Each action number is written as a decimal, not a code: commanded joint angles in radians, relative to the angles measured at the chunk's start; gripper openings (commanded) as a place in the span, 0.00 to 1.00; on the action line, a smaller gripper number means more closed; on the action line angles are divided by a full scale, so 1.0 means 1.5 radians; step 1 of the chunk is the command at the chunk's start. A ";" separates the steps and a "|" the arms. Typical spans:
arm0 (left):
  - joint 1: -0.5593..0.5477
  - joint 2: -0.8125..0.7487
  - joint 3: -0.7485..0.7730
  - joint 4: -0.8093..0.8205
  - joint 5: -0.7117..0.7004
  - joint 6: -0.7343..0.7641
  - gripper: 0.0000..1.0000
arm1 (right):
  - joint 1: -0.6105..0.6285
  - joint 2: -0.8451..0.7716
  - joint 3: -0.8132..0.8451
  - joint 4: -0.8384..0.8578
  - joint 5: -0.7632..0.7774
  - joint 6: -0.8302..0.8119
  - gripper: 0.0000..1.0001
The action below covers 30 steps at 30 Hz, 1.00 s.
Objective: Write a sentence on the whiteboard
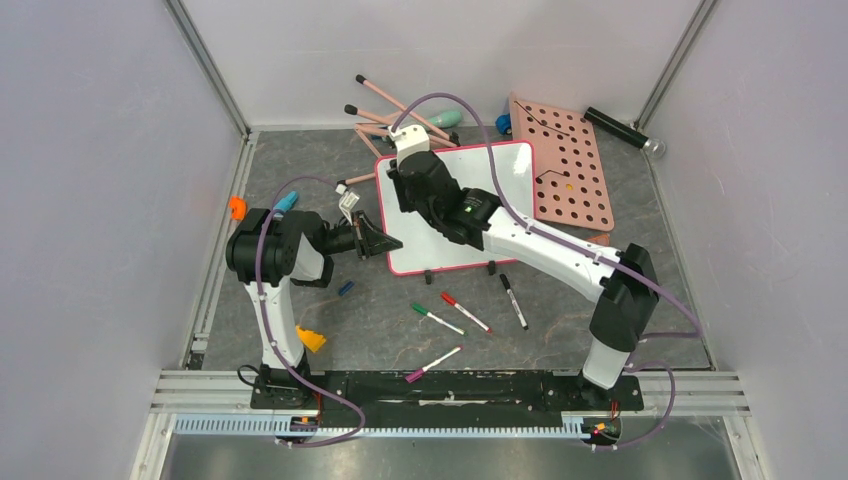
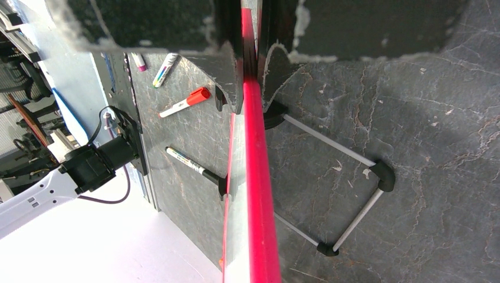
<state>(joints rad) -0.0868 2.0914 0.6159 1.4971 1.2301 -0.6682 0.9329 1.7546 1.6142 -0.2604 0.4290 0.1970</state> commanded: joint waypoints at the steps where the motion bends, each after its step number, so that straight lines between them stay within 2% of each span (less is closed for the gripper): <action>1: 0.002 0.031 -0.002 0.040 -0.049 0.161 0.02 | 0.000 0.010 0.030 -0.002 0.029 -0.007 0.00; 30: 0.002 0.030 -0.004 0.040 -0.051 0.165 0.02 | -0.002 0.034 0.031 -0.011 0.085 -0.009 0.00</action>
<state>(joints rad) -0.0868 2.0914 0.6159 1.4971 1.2297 -0.6674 0.9329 1.8000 1.6157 -0.2962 0.5213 0.1898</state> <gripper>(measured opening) 0.092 0.132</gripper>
